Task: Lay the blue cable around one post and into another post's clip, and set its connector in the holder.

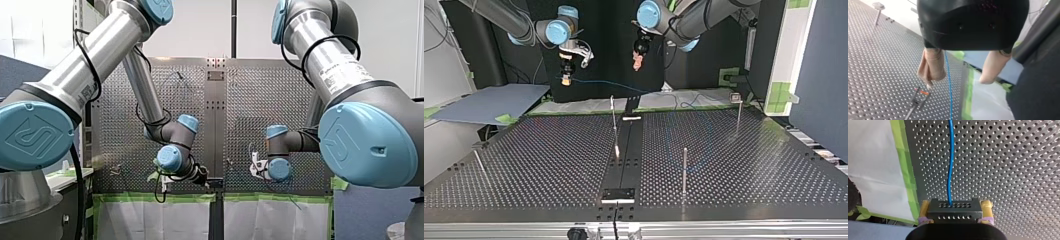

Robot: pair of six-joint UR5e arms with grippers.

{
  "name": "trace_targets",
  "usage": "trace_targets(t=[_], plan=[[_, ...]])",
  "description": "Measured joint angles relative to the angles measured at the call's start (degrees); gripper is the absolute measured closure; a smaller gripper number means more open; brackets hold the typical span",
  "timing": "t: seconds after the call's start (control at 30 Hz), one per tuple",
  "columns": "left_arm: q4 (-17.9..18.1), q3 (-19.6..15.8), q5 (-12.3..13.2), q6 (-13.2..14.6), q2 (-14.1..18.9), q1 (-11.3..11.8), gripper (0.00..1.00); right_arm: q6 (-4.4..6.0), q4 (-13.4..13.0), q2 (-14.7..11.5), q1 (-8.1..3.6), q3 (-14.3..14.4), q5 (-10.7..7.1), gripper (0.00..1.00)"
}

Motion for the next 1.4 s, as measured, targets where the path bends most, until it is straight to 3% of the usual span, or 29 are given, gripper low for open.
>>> trace_targets(t=[0.23, 0.5, 0.7, 1.03, 1.4], plan=[[3.69, 0.99, 0.02, -1.07, -0.01, -0.14, 0.0, 0.0, 2.04, -3.18, 1.32, -0.02, 0.04, 0.8], [7.83, 2.12, 0.24, -4.21, -0.01, -0.15, 0.0, 0.03, 2.48, -3.7, 3.15, 0.03, 0.01, 0.8], [11.13, 2.8, 1.61, -6.56, -0.09, 0.0, 0.0, 0.05, 2.43, -4.17, 3.83, 0.0, -0.07, 0.8], [11.33, 2.97, 2.45, -7.72, -0.09, 0.56, 0.0, 0.89, 4.14, -8.53, 4.22, -0.03, -0.78, 0.8], [11.07, 4.0, 2.58, -9.06, -0.1, 0.91, 0.0, 0.84, 4.78, -9.15, 4.99, -0.03, -1.47, 0.8]])
